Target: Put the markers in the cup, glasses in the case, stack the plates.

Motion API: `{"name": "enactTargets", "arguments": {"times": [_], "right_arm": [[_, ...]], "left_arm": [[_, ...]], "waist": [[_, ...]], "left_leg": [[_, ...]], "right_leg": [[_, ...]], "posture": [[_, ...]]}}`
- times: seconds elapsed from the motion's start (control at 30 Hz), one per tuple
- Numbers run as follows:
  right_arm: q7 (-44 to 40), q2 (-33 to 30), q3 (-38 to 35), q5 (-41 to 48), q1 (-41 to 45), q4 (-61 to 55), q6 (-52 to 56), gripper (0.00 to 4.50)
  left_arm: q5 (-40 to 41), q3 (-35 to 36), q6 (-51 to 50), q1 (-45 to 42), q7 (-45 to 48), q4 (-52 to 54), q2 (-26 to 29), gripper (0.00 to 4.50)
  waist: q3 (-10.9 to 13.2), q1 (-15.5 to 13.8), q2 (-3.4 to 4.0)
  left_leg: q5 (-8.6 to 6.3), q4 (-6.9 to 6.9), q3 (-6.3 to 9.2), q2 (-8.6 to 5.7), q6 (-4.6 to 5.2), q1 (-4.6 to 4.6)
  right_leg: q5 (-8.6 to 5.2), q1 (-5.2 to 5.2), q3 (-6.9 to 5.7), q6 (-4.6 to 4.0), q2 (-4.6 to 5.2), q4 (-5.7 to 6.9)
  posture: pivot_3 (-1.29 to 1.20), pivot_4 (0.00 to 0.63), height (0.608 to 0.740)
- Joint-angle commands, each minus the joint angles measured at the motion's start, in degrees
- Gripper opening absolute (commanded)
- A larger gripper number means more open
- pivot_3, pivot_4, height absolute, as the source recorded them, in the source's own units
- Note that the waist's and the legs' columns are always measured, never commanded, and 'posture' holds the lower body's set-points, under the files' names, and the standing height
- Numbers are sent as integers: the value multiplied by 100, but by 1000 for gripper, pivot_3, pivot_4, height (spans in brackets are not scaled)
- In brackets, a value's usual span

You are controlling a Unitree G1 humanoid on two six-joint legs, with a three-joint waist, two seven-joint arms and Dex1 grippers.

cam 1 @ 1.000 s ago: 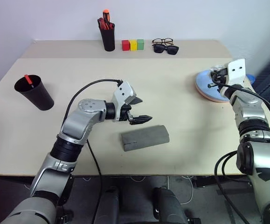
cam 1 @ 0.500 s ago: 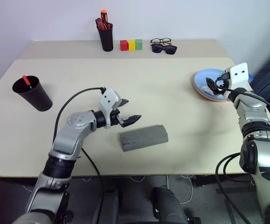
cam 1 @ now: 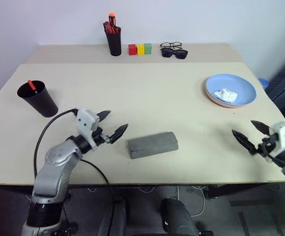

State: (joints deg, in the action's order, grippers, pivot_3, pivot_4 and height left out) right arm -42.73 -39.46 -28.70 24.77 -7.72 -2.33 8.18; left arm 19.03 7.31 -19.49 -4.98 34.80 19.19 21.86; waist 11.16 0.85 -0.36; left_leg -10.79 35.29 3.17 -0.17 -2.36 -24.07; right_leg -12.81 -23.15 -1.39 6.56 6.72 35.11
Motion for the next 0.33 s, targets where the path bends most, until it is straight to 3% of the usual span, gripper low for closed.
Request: {"name": "enactTargets", "arguments": {"times": [0.03,0.33], "right_arm": [[138,87,-156,114,-75,-350,51,3934],[518,287,-56,31,183,-334,16,3934]], "left_arm": [[-169,163,402,47,-234,14,14,4500],[-411,158,1040,57,-507,-610,0,4500]], "waist": [[-2,-3,0],[-8,-36,1]], "left_leg": [[0,1,0,0,0,-1],[0,1,-3,-2,1,-23]], "right_leg": [[2,0,0,-3,0,-3],[9,-14,-2,-13,3,-11]], "posture": [[0,150,740],[0,150,740]]}}
